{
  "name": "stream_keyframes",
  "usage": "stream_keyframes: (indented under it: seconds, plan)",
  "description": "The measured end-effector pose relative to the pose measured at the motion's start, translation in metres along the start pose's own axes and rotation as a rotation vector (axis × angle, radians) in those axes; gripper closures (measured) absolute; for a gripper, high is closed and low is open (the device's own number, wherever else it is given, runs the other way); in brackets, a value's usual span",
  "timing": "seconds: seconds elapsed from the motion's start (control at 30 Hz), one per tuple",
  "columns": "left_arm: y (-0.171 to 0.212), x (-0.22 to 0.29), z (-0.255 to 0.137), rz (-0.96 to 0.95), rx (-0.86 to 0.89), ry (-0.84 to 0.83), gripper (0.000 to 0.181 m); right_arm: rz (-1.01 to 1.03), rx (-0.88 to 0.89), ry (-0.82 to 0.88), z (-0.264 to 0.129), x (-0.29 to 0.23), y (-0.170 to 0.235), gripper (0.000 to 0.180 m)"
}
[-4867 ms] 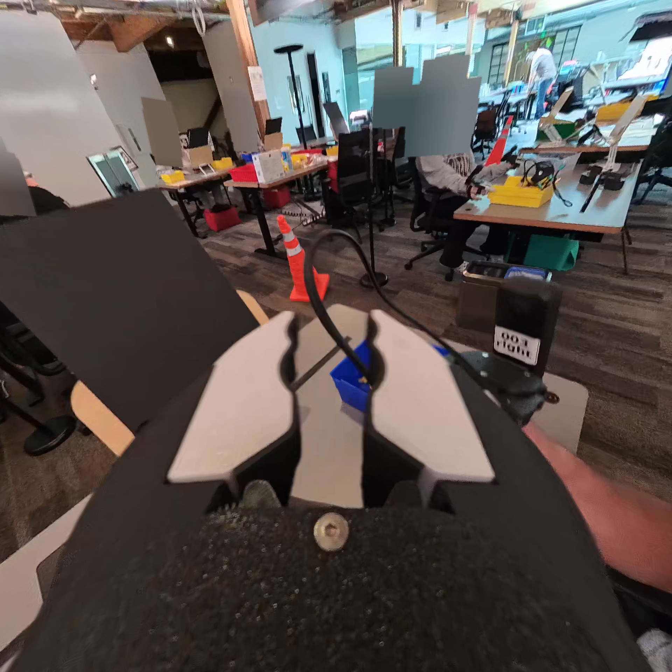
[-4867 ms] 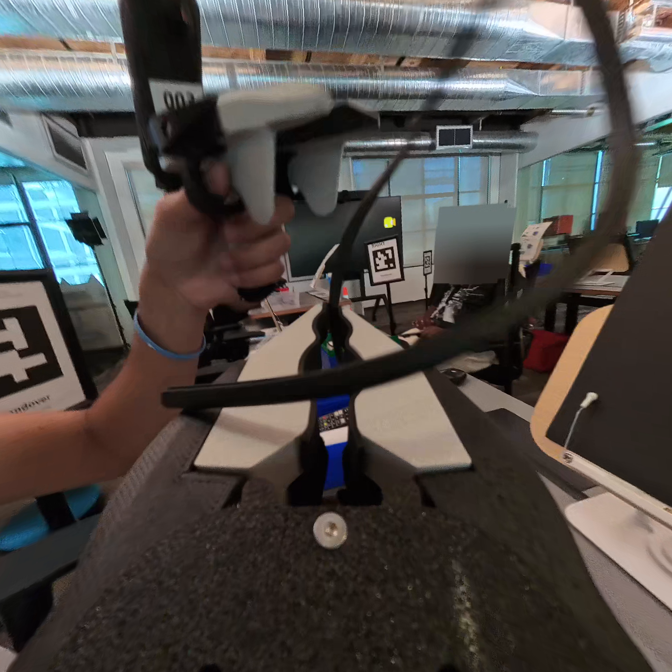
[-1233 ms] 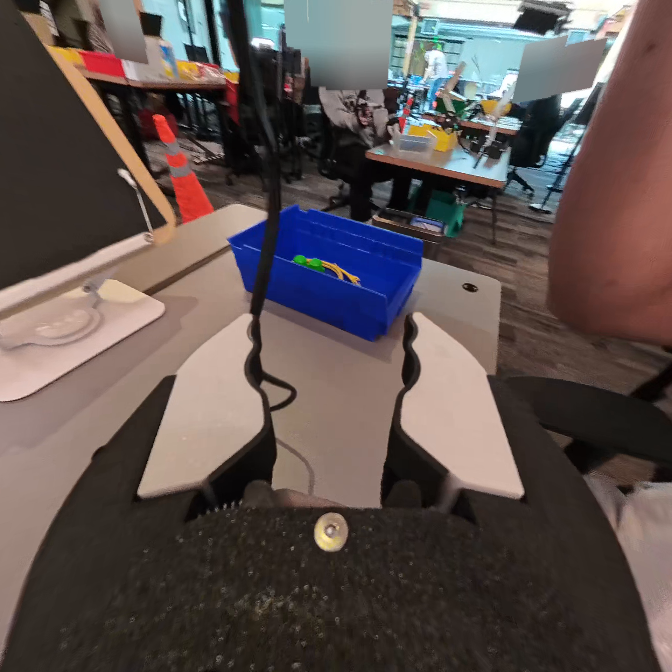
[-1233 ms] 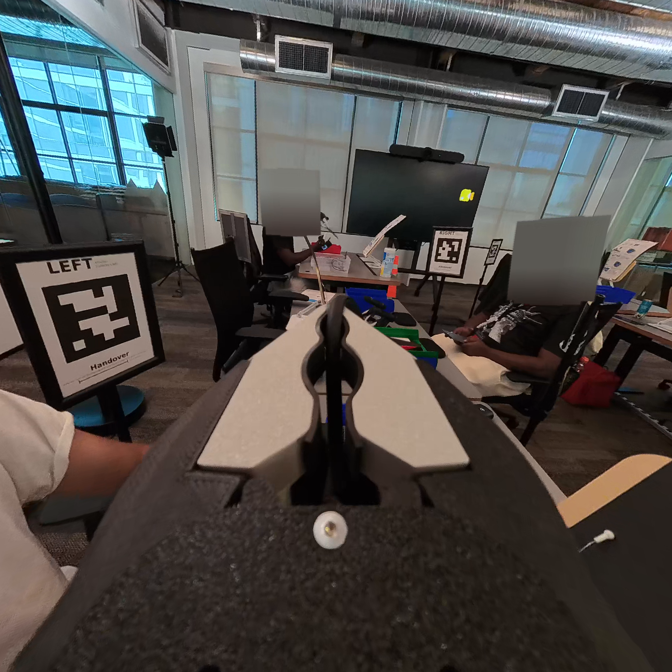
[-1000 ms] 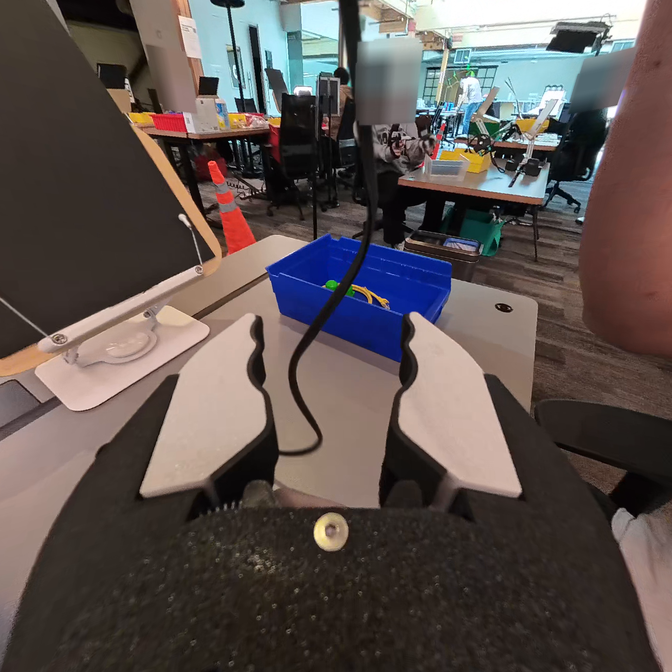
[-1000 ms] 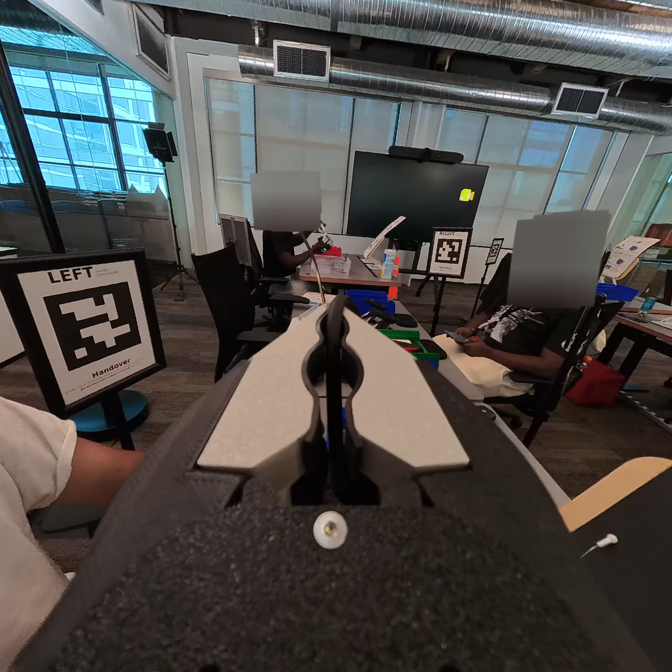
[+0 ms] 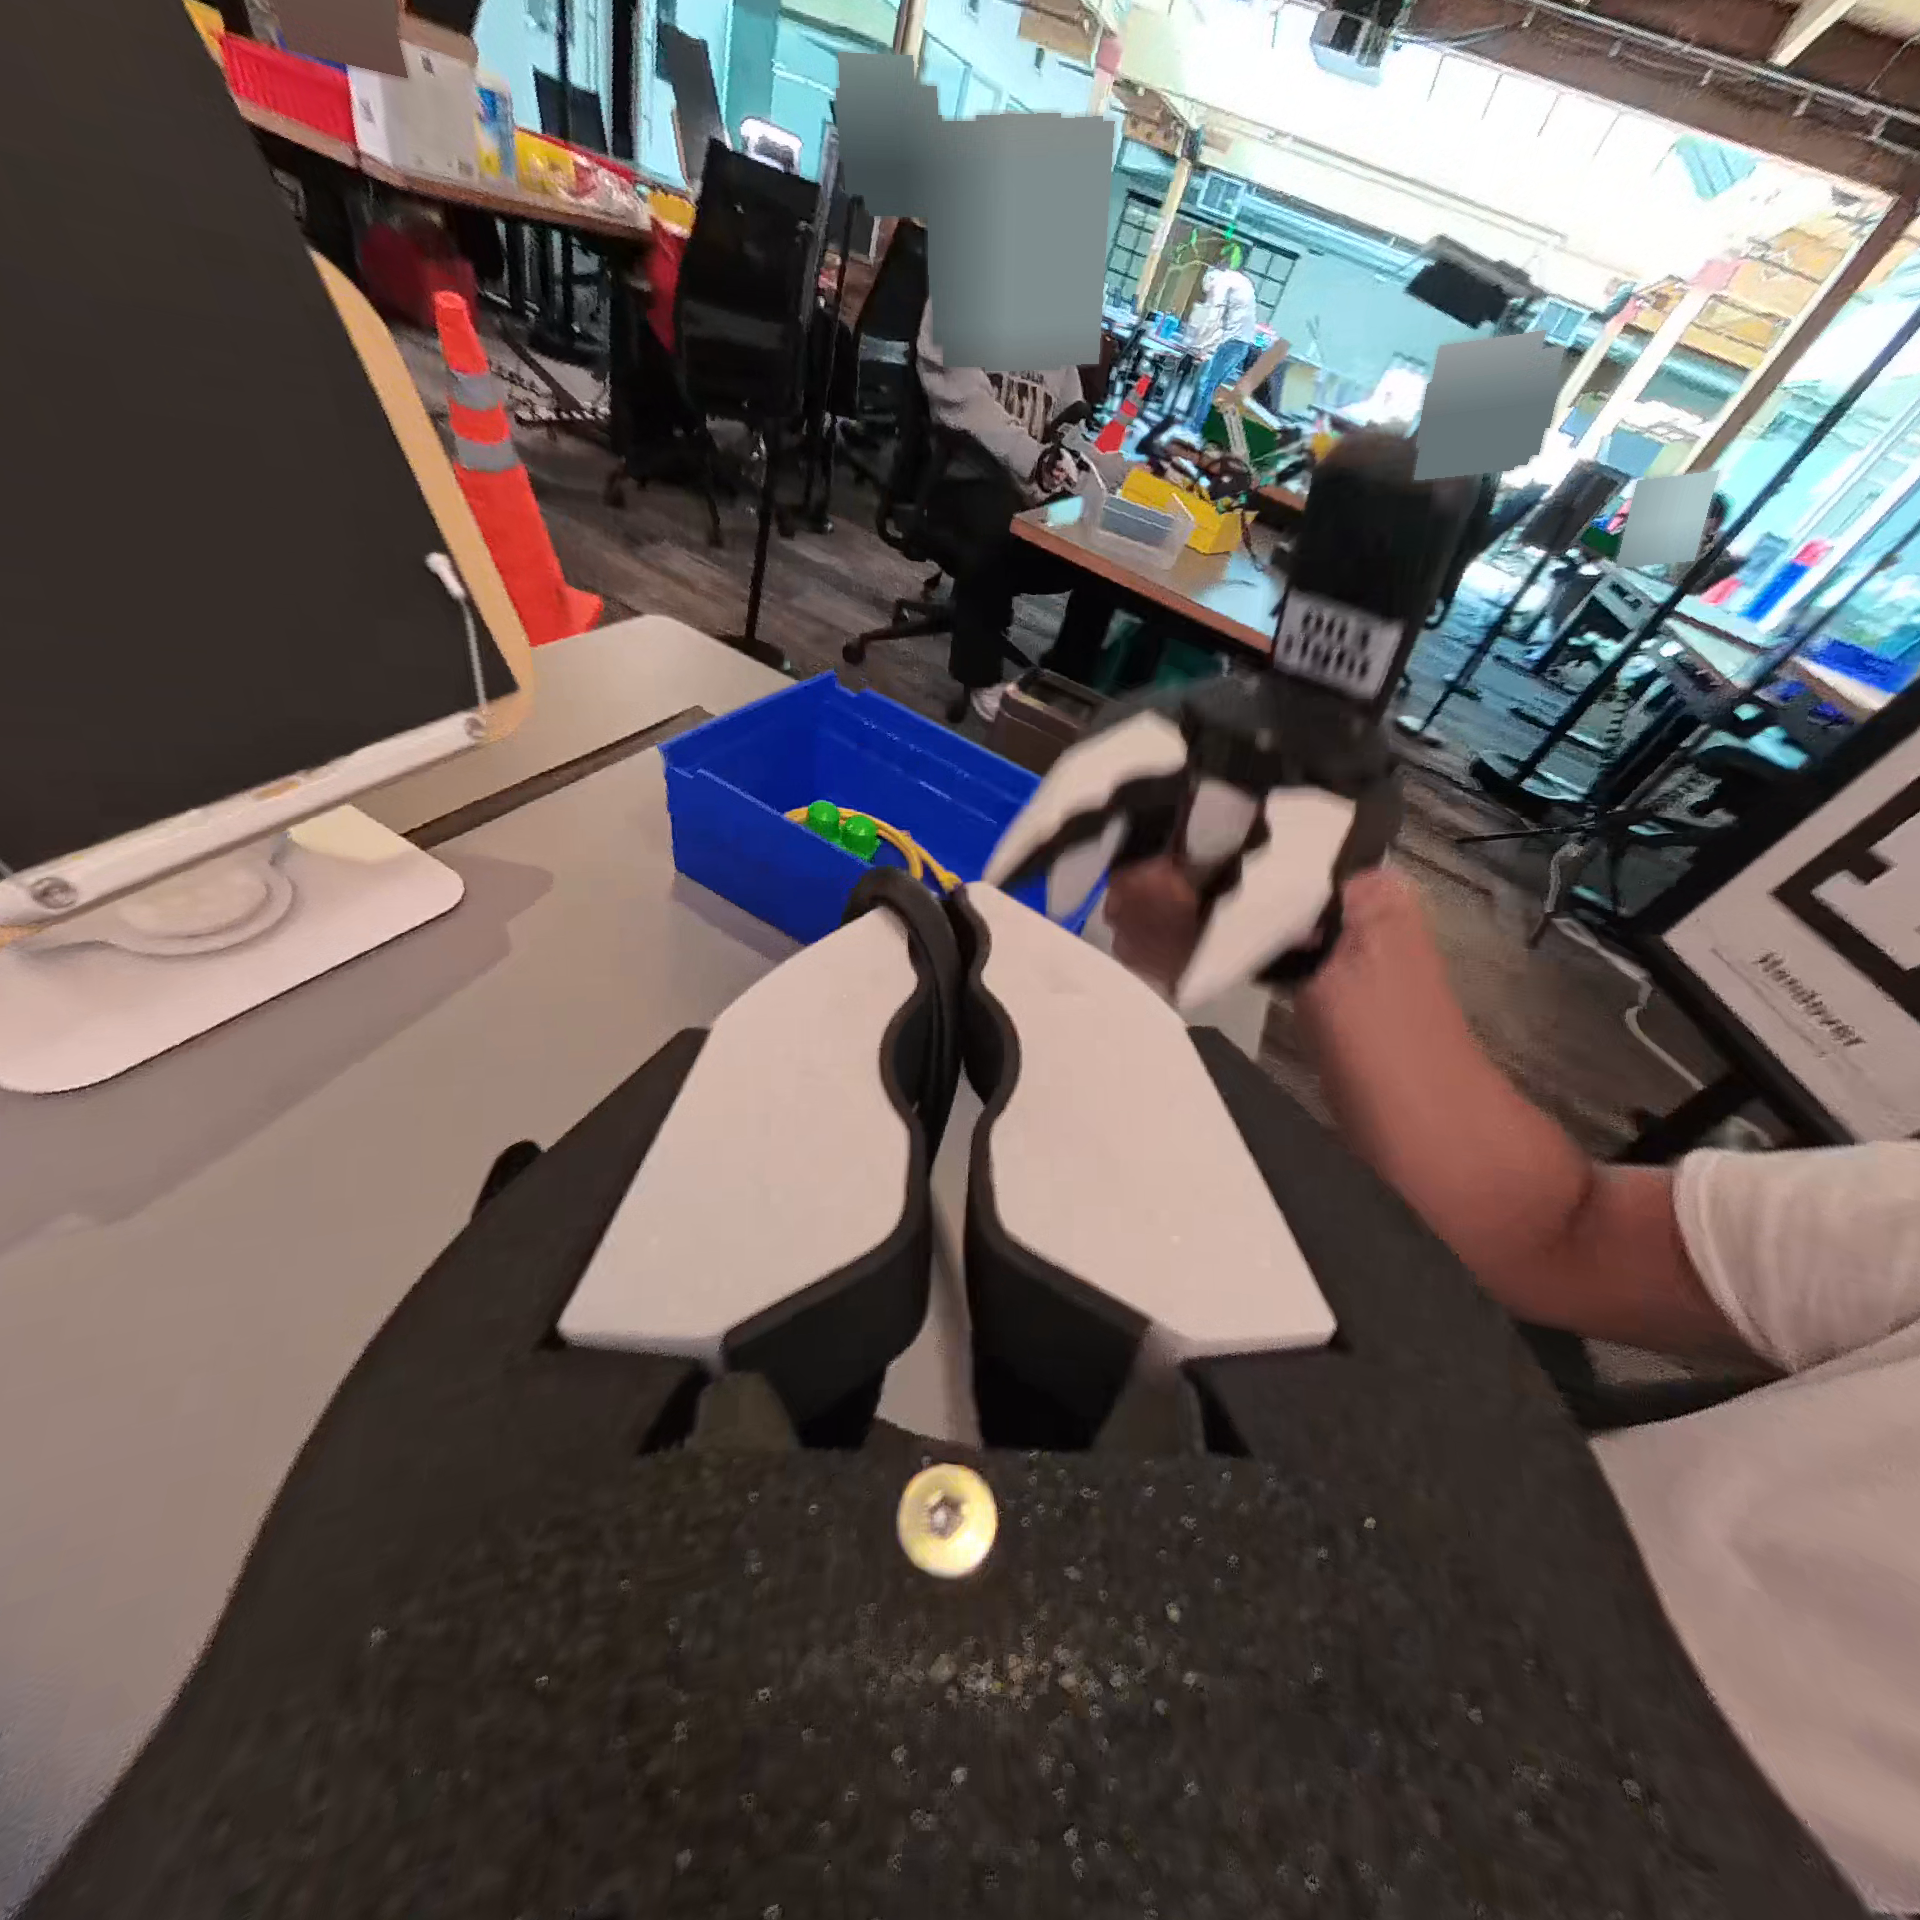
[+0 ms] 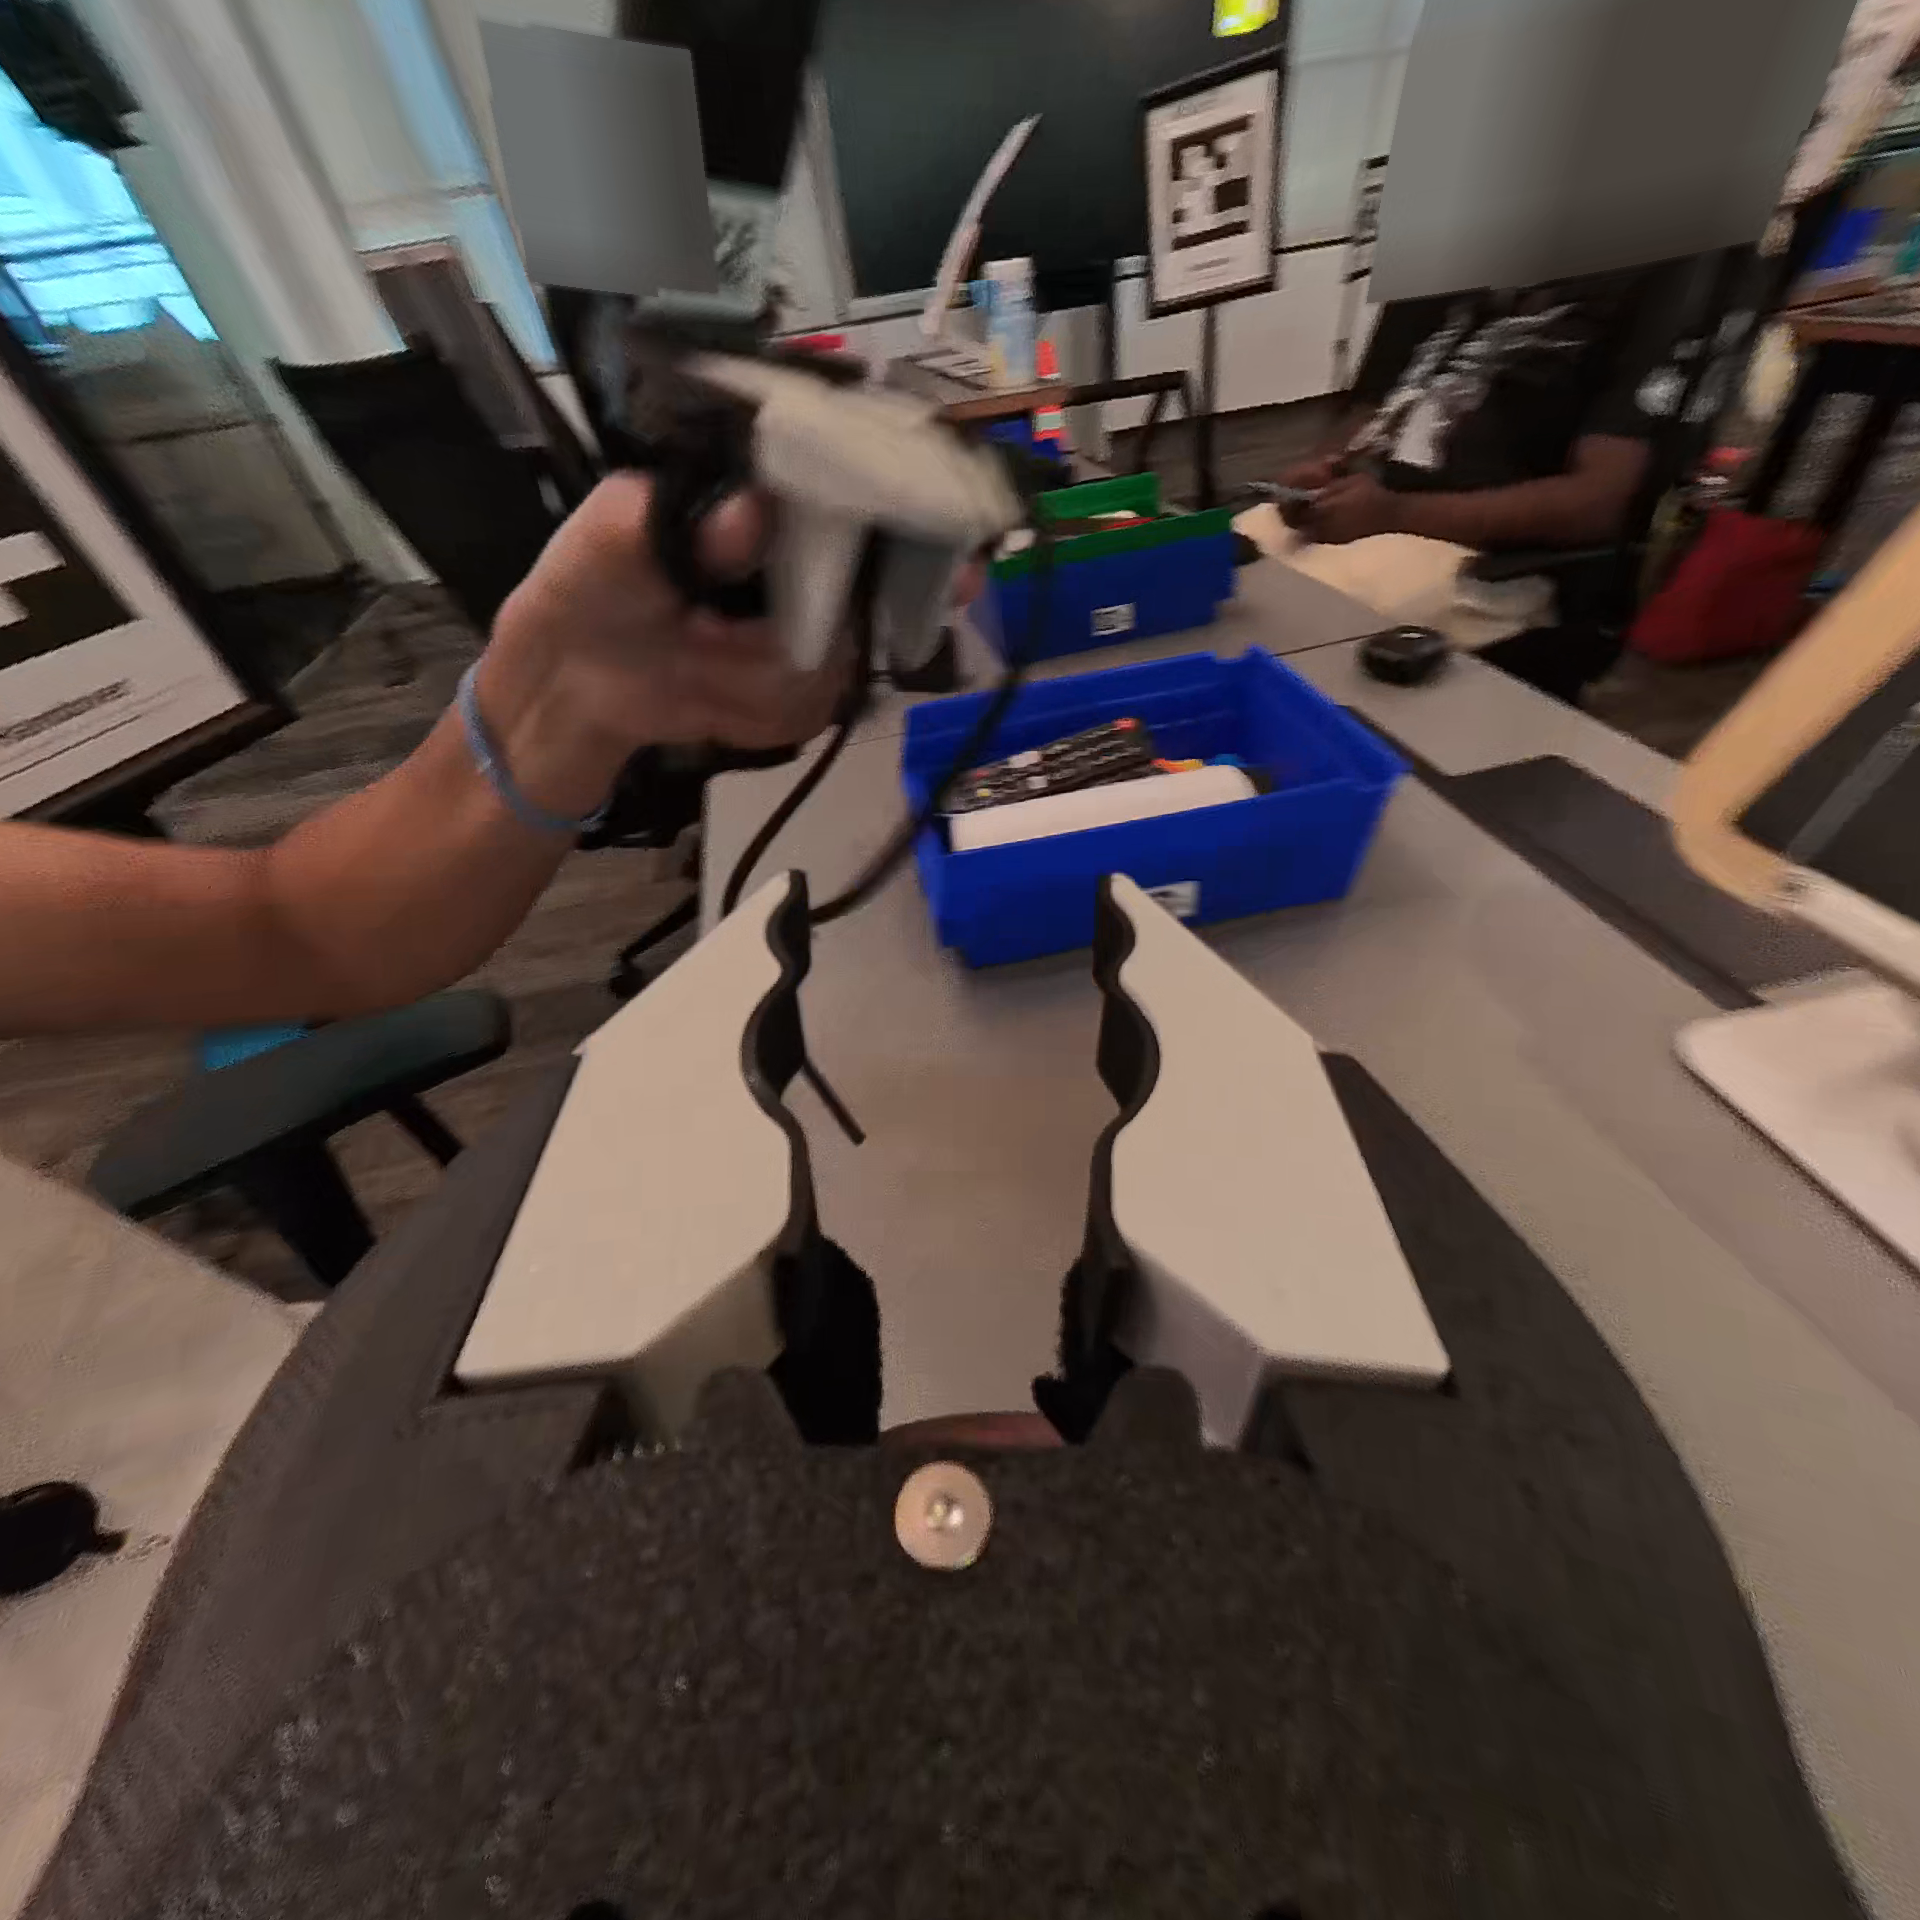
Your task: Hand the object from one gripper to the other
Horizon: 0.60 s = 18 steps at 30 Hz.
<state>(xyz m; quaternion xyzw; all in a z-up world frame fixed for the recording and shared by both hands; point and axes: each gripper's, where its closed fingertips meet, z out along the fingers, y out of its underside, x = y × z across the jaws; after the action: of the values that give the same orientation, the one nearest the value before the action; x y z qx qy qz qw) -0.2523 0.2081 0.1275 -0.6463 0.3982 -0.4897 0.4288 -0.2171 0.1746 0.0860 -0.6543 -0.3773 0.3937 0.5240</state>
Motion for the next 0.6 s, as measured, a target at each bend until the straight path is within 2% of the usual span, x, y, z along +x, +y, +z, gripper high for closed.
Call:
stream_keyframes:
  seconds: [0.17, 0.37, 0.4, 0.47, 0.6]
  plan:
    - [-0.044, 0.011, 0.015, -0.039, -0.006, 0.016, 0.181, 0.01, -0.026, -0.095, 0.052, -0.037, 0.013, 0.125]
    - [-0.079, 0.025, 0.028, -0.054, 0.02, -0.006, 0.181, -0.041, 0.051, 0.065, 0.08, -0.026, 0.003, 0.123]
    - [-0.081, 0.027, 0.03, -0.056, 0.022, -0.003, 0.181, -0.04, 0.069, 0.094, 0.08, -0.021, 0.0, 0.134]
    - [-0.084, 0.028, 0.033, -0.05, 0.024, -0.021, 0.181, -0.043, 0.087, 0.084, 0.075, -0.021, -0.004, 0.18]
    - [-0.084, 0.023, 0.034, -0.052, 0.025, -0.049, 0.181, -0.021, 0.083, 0.044, 0.065, -0.022, -0.009, 0.18]
